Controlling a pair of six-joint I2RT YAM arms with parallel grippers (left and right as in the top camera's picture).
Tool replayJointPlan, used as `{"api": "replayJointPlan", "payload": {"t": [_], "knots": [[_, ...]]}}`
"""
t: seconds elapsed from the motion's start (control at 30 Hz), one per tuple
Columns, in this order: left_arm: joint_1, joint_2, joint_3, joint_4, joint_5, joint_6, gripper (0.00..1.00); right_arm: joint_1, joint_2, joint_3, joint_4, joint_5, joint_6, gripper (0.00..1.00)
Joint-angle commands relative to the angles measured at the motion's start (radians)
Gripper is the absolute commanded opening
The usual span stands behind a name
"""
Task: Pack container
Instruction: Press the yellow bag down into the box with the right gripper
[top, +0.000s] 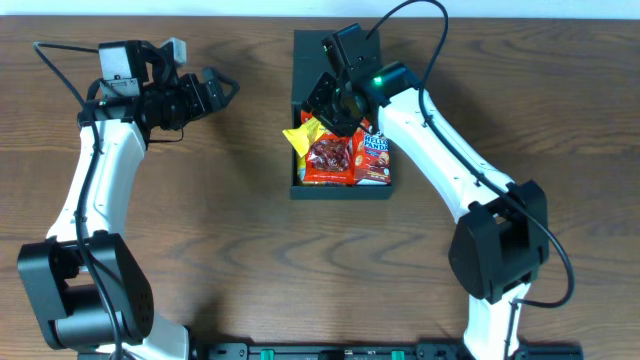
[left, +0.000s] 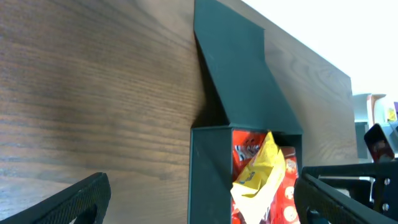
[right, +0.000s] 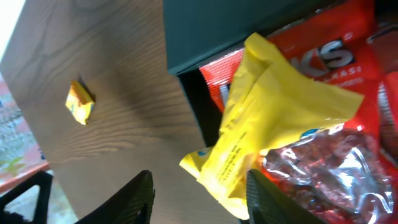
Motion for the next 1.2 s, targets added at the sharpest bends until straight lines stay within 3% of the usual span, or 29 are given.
{"api": "replayJointPlan", "payload": {"t": [0.0,0.2,0.33,0.37,0.47,0.67,0.83,1.17], "knots": [[0.006,0.003,0.007,-0.006,-0.008,0.024,0.95,0.006,0.03,0.009,-0.018,0.023,-0.025,0.47],[0.006,0.003,0.007,-0.007,-0.008,0.024,0.95,0.005,0.09,0.009,-0.023,-0.02,-0.026,0.44],[0.006,0.003,0.007,-0.007,-0.008,0.024,0.95,0.001,0.107,0.009,-0.021,-0.032,-0.082,0.04],[0.006,0.003,0.007,-0.007,-0.008,0.024,0.95,0.0,0.107,0.009,-0.021,-0.032,-0.107,0.02],[0.006,0.003,0.007,-0.007,-0.008,0.024,0.95,-0.005,0.107,0.011,-0.022,-0.054,-0.228,0.02],[0.006,0.003,0.007,-0.006,-0.008,0.024,0.95,-0.013,0.106,0.012,-0.037,-0.22,-0.614,0.01],[0.006,0.003,0.007,-0.006,-0.007,0.023,0.95,-0.014,0.107,0.012,-0.076,-0.222,-0.777,0.02],[0.006,0.003,0.007,-0.007,-0.007,0.023,0.95,-0.012,0.128,0.011,-0.058,-0.177,-0.871,0.02]]}}
